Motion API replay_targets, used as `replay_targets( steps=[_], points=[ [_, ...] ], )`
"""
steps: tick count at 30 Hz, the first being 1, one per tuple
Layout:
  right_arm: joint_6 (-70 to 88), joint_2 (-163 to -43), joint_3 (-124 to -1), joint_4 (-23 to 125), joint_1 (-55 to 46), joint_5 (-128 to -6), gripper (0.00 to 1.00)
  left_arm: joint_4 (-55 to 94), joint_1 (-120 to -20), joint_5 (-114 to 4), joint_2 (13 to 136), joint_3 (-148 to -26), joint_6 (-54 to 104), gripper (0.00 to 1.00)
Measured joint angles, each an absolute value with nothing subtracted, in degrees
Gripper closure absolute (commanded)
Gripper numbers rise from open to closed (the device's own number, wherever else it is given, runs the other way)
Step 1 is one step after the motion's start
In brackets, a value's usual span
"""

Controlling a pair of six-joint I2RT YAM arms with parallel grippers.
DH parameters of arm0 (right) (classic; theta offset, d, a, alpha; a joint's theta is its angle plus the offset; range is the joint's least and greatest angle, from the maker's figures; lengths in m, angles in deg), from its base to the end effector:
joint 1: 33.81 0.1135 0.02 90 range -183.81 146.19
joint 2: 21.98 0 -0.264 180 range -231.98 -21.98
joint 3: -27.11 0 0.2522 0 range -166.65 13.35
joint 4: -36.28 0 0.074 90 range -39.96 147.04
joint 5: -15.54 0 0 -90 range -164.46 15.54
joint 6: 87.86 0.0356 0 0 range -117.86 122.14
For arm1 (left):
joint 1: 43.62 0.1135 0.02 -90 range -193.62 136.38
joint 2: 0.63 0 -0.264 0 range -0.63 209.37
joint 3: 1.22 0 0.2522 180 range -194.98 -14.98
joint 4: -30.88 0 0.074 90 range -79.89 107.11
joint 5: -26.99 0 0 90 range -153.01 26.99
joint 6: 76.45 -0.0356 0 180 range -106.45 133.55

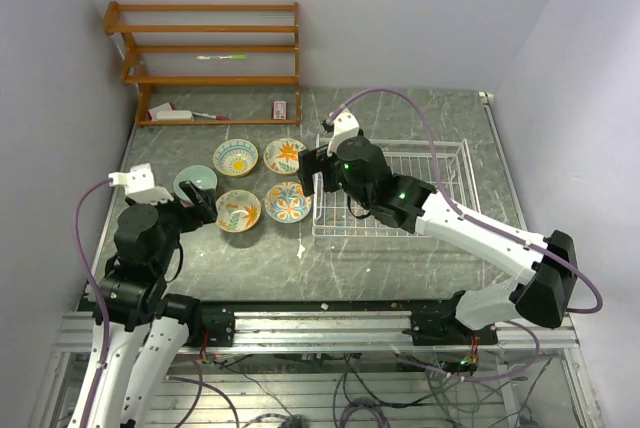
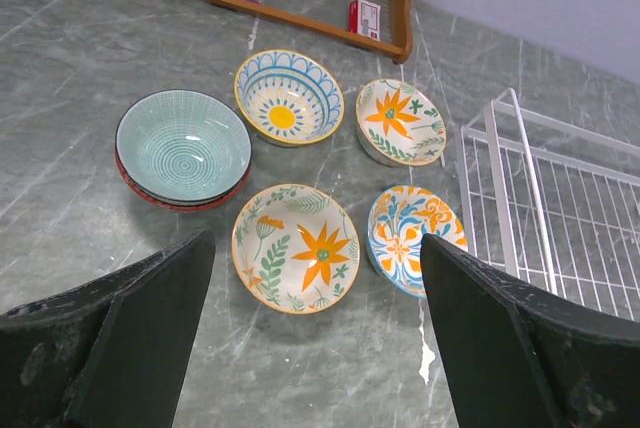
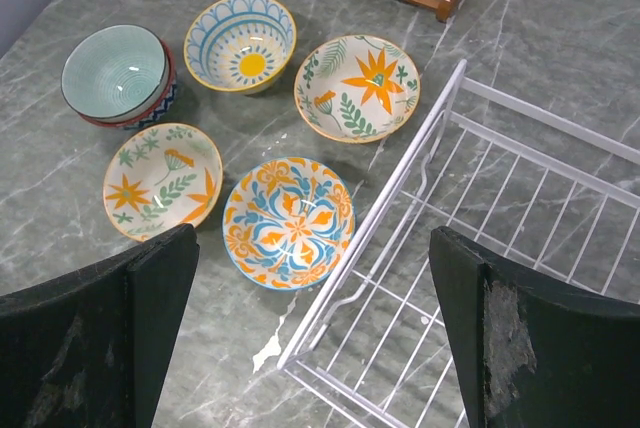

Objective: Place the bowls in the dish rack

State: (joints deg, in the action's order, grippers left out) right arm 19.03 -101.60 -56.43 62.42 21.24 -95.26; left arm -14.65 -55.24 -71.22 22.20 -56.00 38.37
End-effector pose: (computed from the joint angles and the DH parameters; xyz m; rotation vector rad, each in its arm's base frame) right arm 0.1956 0.2578 0.3499 -0.4097 1.9191 0.4791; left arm 0.0959 -0.0145 0.3237 -0.3103 1.7904 -0.3229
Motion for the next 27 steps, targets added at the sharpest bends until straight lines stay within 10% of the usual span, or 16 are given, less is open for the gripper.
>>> replay_targets(
  steps=[10,27],
  points=[
    [17.39,-102.27,-56.73,61.42,21.46,-93.27,0.00,-15.92,-55.00,-74.69,18.69,-56.52,40.01,0.05],
    [13.82,-122.36,-65.83,63.36,28.17,-87.09,0.38,-19.66,-54.95,-82.93,12.59,-56.98,43.14,0.05]
  ],
)
